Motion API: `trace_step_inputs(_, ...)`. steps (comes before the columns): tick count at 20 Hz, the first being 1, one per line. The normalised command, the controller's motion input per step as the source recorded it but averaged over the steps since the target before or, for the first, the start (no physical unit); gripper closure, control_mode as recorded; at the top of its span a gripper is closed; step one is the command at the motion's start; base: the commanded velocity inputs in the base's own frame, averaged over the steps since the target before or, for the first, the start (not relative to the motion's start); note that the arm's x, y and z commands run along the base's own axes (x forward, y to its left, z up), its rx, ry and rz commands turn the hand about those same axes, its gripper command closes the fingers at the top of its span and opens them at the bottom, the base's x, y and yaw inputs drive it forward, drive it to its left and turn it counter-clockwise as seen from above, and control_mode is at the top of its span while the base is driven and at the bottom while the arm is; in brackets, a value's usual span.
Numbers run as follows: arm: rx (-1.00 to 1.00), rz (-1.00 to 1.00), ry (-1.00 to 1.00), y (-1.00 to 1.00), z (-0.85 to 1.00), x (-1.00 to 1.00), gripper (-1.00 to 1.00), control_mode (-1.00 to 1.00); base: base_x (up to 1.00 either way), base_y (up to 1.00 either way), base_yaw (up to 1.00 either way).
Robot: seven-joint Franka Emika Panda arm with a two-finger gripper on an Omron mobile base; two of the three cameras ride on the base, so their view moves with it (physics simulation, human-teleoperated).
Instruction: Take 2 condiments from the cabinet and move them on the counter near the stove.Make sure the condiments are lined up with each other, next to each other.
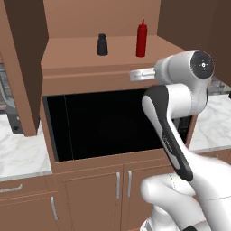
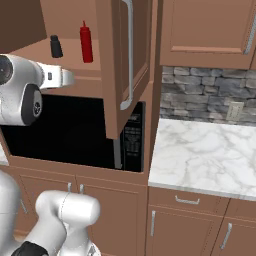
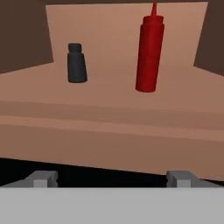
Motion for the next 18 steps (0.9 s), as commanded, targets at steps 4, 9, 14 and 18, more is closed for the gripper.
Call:
trace_step_inputs(4,0.0,0.06,-0.08,0.14,0.49,0.0,-1.0,-1.0,0.0,0.0,0.0)
trace_step_inputs(9,0.0,0.1,0.0,0.39,0.14,0.02,-1.0,-1.0,0.0,0.0,0.0)
trace_step_inputs(14,0.0,0.06,0.01,0.33,0.11,0.01,-1.0,-1.0,0.0,0.0,0.0)
trace_step_inputs(18,0.0,0.01,0.07,0.04,0.03,0.07,-1.0,-1.0,0.0,0.0,0.0)
